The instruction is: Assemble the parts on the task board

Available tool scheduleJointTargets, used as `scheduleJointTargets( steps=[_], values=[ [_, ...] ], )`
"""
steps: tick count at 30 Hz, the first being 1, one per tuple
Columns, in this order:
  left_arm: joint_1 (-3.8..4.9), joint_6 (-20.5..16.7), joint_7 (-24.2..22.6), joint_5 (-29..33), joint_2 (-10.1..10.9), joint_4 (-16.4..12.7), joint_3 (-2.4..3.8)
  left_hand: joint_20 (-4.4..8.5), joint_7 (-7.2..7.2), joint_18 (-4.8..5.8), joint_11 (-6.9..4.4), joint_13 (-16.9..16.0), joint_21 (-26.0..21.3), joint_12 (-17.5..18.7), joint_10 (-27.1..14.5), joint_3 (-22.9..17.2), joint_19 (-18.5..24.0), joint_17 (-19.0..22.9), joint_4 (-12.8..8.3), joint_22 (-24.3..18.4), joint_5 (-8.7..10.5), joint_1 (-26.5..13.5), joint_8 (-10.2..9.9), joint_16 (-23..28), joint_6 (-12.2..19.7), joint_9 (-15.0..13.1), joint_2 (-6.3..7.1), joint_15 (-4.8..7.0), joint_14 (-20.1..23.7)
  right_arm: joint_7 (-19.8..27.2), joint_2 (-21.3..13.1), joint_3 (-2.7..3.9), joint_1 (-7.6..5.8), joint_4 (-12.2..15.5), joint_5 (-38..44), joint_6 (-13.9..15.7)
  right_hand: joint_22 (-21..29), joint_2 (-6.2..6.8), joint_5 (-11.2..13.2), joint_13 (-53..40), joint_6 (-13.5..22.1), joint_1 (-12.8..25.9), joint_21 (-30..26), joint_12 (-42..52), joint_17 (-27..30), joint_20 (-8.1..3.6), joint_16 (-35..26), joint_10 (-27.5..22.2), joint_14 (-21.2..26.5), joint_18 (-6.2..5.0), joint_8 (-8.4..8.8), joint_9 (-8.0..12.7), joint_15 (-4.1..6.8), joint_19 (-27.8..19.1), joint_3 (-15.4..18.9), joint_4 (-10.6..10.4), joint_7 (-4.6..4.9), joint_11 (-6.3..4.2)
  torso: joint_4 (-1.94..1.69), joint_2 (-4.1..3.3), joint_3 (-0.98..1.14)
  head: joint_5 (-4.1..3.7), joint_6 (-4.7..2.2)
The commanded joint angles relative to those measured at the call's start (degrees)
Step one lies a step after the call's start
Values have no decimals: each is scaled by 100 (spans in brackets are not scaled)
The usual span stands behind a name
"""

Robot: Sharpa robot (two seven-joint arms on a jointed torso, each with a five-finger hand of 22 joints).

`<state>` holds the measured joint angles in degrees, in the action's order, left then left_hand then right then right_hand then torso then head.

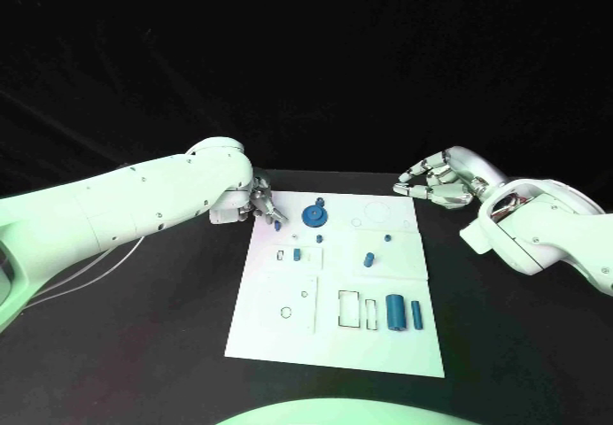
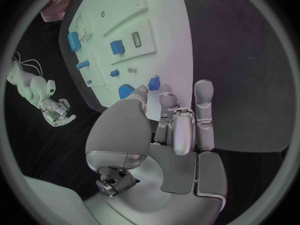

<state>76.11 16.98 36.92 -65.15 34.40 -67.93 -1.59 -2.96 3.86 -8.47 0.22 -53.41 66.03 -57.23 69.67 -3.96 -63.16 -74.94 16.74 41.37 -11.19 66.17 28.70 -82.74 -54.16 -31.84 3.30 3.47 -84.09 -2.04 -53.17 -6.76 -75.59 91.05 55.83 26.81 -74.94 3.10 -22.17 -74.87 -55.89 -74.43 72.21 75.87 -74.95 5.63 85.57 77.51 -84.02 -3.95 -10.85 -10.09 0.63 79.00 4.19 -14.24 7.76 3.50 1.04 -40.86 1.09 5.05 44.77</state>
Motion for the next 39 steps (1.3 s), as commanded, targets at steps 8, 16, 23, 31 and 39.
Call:
scheduleJointTargets(
  steps=[8, 16, 23, 31, 39],
  values=[
    [-5, 125, -17, 33, -34, 12, -3, -2, -1, -55, -34, 0, 49, -47, 22, 21, -34, -331, -8, 17, -41, 59, -13, -10, -37, 26, -124, -11, -202, 16, 9, 1, 3, 6, 36, -41, -109, -13, -34, -11, 41, 38, -8, 19, -641, -38, -25, 18, -391, -56, -26, 0, 34, -1, 21, -5, 1, -37, 1, 0, 1, -10, 10],
    [-6, 22, -22, 113, -38, 12, -3, 4, -13, -55, -47, 28, 59, -55, 16, -62, -37, -336, -19, 26, -48, 310, -28, -16, -47, 77, -322, 1, -205, 15, 17, 1, 3, 2, 36, -45, -109, -13, -34, -11, 41, 38, -8, 19, -641, -38, -25, 18, -391, -56, -26, 0, 34, -1, 21, -5, 1, -37, 1, 1, 0, -11, 18],
    [-7, 11, -28, 292, -29, -3, -2, 12, -43, -54, -75, 53, 67, -53, 2, -271, -38, -338, -97, 38, -70, 723, -35, -20, -33, 112, -448, 26, -207, 13, 21, 1, 3, 2, 36, -52, -110, -19, -41, -14, 41, 35, -9, 23, -636, -39, -28, 21, -390, -56, -31, 0, 34, 1, 25, -8, 0, -38, 3, 2, 3, -18, 27],
    [-7, 37, -26, 506, -17, -9, -2, 46, -17, -40, -73, 137, 122, 33, -9, -1359, -67, -356, -553, 118, -105, 1719, -21, -32, 67, 130, -381, 37, -215, 15, 20, 1, 3, 5, 36, -46, -109, -20, -43, -14, 40, 34, -10, 22, -636, -39, -29, 21, -390, -56, -32, 0, 35, 0, 26, -8, 0, -38, 3, 2, 2, -14, 36],
    [-7, -84, -25, 577, 46, -56, 0, 29, 3, -36, -55, 189, 180, 15, 77, -2311, -65, -357, -543, 179, -76, 1545, 125, -37, 87, 68, 59, 12, -216, 19, 15, 1, 3, 11, 36, -27, -110, -34, -67, -11, 39, 34, -13, 21, -634, -40, -30, 20, -390, -57, -42, -1, 36, 1, 31, -17, -2, -40, -1, 5, 3, -21, 40]
  ],
)
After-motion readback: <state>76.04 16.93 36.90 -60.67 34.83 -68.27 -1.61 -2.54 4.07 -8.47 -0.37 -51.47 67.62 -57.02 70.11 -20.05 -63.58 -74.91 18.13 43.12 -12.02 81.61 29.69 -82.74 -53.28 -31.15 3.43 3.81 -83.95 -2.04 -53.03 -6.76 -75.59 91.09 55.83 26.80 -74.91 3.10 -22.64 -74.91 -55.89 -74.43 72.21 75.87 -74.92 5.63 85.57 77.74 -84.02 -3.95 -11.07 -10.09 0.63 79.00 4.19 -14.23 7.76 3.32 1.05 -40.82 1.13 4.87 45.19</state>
